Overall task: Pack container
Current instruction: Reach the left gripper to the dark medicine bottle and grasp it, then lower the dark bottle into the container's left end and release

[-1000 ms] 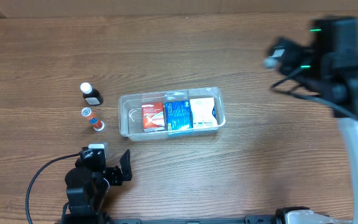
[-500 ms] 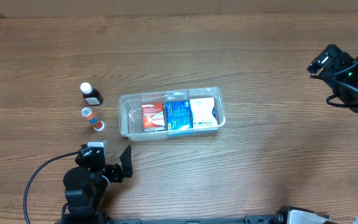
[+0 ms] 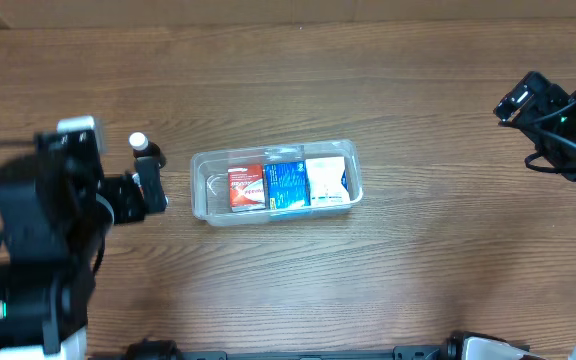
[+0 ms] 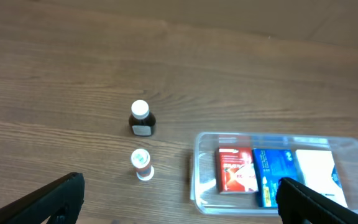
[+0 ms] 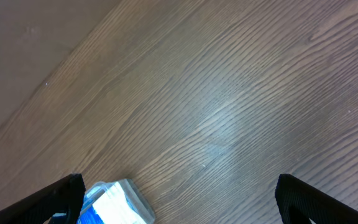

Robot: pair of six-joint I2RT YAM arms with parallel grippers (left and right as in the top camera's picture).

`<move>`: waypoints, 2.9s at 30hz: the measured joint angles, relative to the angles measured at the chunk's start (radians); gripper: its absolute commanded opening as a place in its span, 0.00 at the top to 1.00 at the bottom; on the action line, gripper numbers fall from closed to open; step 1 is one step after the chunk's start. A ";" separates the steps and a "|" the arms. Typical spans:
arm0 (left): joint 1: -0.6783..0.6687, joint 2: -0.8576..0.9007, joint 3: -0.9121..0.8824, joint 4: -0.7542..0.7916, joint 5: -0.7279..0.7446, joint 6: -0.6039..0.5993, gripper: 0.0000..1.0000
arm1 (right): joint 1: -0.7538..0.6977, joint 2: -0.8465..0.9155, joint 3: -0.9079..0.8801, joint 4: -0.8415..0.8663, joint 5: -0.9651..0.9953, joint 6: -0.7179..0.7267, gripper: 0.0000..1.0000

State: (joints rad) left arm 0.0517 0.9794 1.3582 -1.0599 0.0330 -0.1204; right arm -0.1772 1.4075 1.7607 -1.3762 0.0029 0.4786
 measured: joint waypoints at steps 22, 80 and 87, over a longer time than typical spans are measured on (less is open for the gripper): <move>0.158 0.951 0.206 0.092 0.047 -0.015 0.25 | 0.000 0.002 0.000 0.000 0.000 0.000 0.00; -0.307 0.977 0.297 -0.223 -0.135 -0.117 0.83 | 0.000 0.002 0.000 0.000 0.001 0.000 0.00; -0.306 0.977 0.395 -0.322 -0.132 -0.147 0.76 | 0.000 0.002 0.000 0.000 0.000 0.000 0.00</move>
State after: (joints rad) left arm -0.2546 1.9564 1.7535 -1.3815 -0.0986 -0.2676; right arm -0.1772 1.4090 1.7607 -1.3762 0.0029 0.4786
